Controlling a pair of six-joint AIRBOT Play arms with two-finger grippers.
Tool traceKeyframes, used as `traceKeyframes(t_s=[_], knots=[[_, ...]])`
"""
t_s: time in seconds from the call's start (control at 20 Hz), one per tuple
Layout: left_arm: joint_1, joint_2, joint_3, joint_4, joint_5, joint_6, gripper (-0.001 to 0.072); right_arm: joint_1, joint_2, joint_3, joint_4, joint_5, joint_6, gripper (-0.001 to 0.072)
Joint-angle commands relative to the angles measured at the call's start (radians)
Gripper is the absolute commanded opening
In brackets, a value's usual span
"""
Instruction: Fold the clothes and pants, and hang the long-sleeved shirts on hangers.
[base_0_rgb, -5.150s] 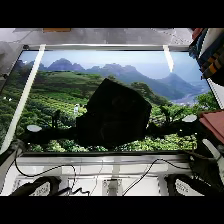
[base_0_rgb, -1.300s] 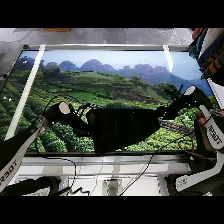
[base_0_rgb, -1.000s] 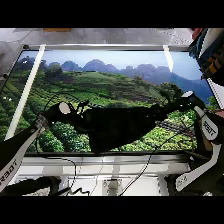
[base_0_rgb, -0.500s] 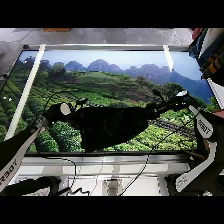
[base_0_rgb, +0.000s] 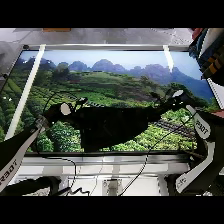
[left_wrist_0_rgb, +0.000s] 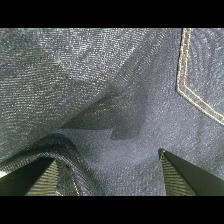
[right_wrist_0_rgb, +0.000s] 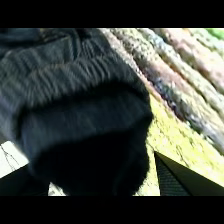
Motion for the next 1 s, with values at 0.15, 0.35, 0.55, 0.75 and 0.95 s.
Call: traceKeyframes(t_s=[0.15,0.35,0.55,0.75,0.95], knots=[[0.0,0.0,0.0,0.002,0.001,0.0,0.0684,0.204,0.0,0.002,0.008,-0.127,-0.048,0.0448],[0.021,0.005,0.013,0.032,0.0,0.001,0.0129,0.263,0.012,0.002,0.018,-0.129,-0.051,0.0035],[0.069,0.058,0.145,0.153,0.0,0.0,0.0017,0.236,0.108,0.033,0.088,-0.144,-0.047,0.0034],[0.092,0.185,0.293,0.299,0.0,0.0,0.0017,0.135,0.304,0.093,0.062,-0.225,0.057,0.0034],[0.093,0.332,0.305,0.304,-0.008,-0.004,0.0692,-0.023,0.535,0.111,0.029,-0.311,0.191,0.0034]])
